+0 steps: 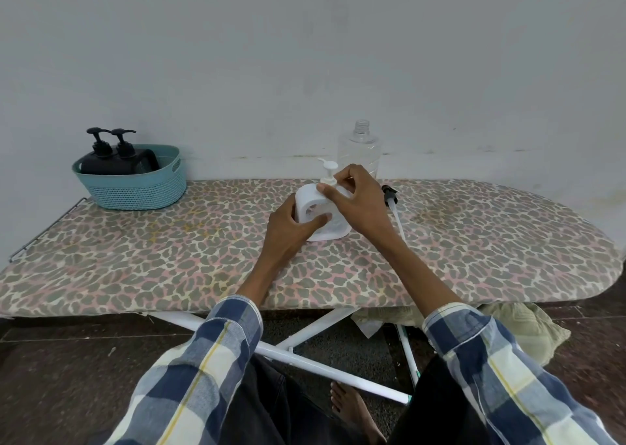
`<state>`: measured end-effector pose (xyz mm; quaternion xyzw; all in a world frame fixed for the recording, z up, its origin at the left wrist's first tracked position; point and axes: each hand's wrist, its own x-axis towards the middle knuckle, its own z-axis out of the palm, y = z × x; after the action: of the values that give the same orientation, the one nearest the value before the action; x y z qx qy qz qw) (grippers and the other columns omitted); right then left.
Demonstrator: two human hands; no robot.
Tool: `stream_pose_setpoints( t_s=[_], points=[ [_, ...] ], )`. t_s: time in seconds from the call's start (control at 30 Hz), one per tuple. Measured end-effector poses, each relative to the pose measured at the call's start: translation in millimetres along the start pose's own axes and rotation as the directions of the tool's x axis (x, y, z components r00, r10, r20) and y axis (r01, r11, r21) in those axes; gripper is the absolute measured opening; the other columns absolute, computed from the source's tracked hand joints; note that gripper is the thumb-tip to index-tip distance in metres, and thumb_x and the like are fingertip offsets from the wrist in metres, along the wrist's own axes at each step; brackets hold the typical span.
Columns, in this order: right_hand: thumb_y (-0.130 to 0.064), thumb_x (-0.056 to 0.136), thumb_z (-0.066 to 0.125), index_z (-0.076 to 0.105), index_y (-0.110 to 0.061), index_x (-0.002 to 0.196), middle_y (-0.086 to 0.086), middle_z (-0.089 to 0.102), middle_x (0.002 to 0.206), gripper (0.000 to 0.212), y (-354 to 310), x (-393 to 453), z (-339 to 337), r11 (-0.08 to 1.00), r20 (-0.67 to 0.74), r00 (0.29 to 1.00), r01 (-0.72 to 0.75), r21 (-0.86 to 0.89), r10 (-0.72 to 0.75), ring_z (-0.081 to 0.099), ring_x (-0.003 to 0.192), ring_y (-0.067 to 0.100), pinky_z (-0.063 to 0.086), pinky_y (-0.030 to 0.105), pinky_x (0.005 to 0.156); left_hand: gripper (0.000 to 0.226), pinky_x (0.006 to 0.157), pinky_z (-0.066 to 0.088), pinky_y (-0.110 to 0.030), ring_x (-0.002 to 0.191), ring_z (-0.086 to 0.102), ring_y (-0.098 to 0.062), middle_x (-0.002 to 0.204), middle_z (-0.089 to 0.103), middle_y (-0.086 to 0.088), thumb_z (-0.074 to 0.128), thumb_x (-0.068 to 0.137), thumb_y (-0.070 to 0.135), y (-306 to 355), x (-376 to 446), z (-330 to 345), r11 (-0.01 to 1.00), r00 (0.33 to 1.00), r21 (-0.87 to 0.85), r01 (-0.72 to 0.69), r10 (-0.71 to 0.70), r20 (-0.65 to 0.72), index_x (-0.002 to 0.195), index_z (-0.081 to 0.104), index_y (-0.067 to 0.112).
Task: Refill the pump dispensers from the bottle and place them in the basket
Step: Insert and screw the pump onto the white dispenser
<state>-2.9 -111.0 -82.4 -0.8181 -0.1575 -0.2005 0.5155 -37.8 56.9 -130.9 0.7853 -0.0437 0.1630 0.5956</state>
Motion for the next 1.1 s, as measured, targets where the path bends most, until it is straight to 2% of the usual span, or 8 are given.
stream_pose_setpoints(
  t_s=[0.1,0.27,0.43,0.6,0.83,0.97,1.03,1.1],
  points=[
    [-0.040,0.090,0.081,0.060,-0.014,0.096,-0.001,0.065,0.092,0.034,-1.1,-4.8,8.6,0.999,-0.055,0.998,0.020,-0.043,-0.022,0.063,0.084,0.013,0.048,0.023,0.070,0.070,0.091,0.065,-0.050,0.109,0.075,-0.011,0.122,0.077,0.009,0.085,0.079,0.057,-1.0,0.3,0.4,1.000,1.000,-0.003,-0.021,0.021,0.000,0.141,0.065,0.031],
    [-0.032,0.096,0.076,0.071,-0.016,0.122,0.000,0.065,0.114,0.031,-1.2,1.4,-3.4,0.995,0.104,0.992,0.078,-0.070,-0.070,0.065,0.101,0.012,0.053,0.027,0.090,0.068,0.100,0.060,-0.039,0.115,0.071,-0.008,0.129,0.072,0.008,0.086,0.087,0.049,-5.3,4.8,3.1,0.998,0.999,0.055,-0.040,0.040,0.013,0.145,0.058,0.027],
    [-0.027,0.086,0.087,0.077,-0.015,0.105,0.001,0.067,0.105,0.025,-5.0,6.1,-0.6,1.000,0.043,0.999,-0.014,-0.003,0.014,0.067,0.093,0.012,0.050,0.020,0.083,0.065,0.087,0.053,-0.011,0.110,0.069,0.000,0.127,0.073,0.009,0.086,0.088,0.047,-10.8,8.8,4.3,0.993,0.999,0.112,-0.037,0.039,-0.014,0.144,0.060,0.027],
    [-0.032,0.083,0.088,0.077,-0.016,0.098,-0.005,0.069,0.099,0.025,-4.9,1.2,8.8,1.000,-0.040,0.999,-0.016,-0.017,0.015,0.068,0.090,0.007,0.053,0.021,0.078,0.064,0.087,0.054,-0.012,0.109,0.068,0.006,0.126,0.072,0.014,0.085,0.089,0.046,-12.1,7.9,4.0,0.996,0.999,0.082,-0.034,0.035,-0.014,0.145,0.059,0.027],
    [-0.029,0.095,0.080,0.079,-0.020,0.118,0.005,0.069,0.115,0.025,-5.1,20.6,-20.7,0.998,0.341,0.940,-0.017,0.060,-0.005,0.068,0.106,0.016,0.051,0.028,0.092,0.058,0.078,0.057,-0.013,0.102,0.070,0.010,0.123,0.072,0.017,0.085,0.091,0.035,-9.8,8.8,1.0,1.000,0.999,-0.020,-0.004,0.004,0.038,0.143,0.060,0.030],
    [-0.028,0.093,0.081,0.080,-0.014,0.111,0.005,0.067,0.105,0.023,-4.9,21.4,-8.1,0.999,0.233,0.972,0.026,-0.027,-0.018,0.065,0.093,0.015,0.047,0.024,0.082,0.051,0.080,0.060,-0.020,0.098,0.071,0.008,0.116,0.072,0.019,0.086,0.090,0.038,-10.7,9.5,1.2,1.000,1.000,0.009,0.007,-0.007,-0.002,0.135,0.061,0.037],
    [-0.027,0.090,0.083,0.080,-0.009,0.106,-0.004,0.064,0.096,0.024,-6.2,17.4,-1.3,0.999,0.124,0.992,-0.001,-0.042,0.006,0.059,0.081,0.000,0.039,0.008,0.071,0.049,0.079,0.055,-0.011,0.094,0.067,0.014,0.111,0.069,0.024,0.086,0.090,0.040,-10.0,8.6,3.1,0.999,1.000,0.041,0.003,-0.002,-0.028,0.131,0.059,0.039],
    [-0.027,0.088,0.085,0.081,-0.009,0.103,-0.007,0.062,0.091,0.025,-5.7,14.6,5.3,0.998,0.069,0.998,-0.007,-0.063,0.012,0.057,0.075,-0.004,0.037,0.007,0.065,0.049,0.077,0.049,-0.005,0.094,0.063,0.019,0.111,0.066,0.027,0.085,0.091,0.038,-8.5,7.6,3.3,0.999,1.000,0.050,-0.003,0.004,-0.023,0.132,0.058,0.038]
  ],
)
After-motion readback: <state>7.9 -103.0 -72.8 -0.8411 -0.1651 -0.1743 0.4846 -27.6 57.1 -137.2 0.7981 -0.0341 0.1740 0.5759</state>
